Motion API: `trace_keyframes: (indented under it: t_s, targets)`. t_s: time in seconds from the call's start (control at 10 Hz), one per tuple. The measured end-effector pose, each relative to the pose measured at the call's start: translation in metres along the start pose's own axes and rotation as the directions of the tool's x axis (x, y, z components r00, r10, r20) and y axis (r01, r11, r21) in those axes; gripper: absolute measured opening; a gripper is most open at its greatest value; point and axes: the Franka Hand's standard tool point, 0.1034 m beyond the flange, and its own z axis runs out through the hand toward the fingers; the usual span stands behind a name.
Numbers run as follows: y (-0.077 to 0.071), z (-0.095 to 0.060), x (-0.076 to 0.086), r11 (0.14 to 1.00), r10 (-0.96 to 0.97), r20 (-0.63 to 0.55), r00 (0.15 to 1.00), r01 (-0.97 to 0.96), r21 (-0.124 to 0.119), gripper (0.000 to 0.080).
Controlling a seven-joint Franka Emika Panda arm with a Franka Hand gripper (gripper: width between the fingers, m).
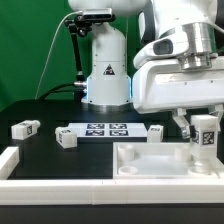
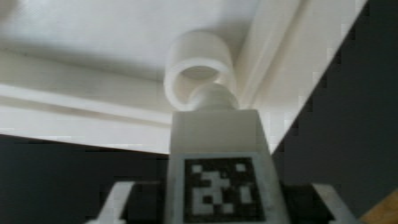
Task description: Assemble one leg
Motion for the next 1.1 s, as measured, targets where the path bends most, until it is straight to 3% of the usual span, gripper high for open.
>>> trace_keyframes:
  t_s: [0.5,1.1]
  targets:
    - [0.004,0.001,0.000,1.000,0.011,-0.002,1.000,-0.011,-0.005,0.0290]
    - [0.003,0.003,-0.012,1.000,0.009,0.015,1.000,-0.009,-0.004,0.0290]
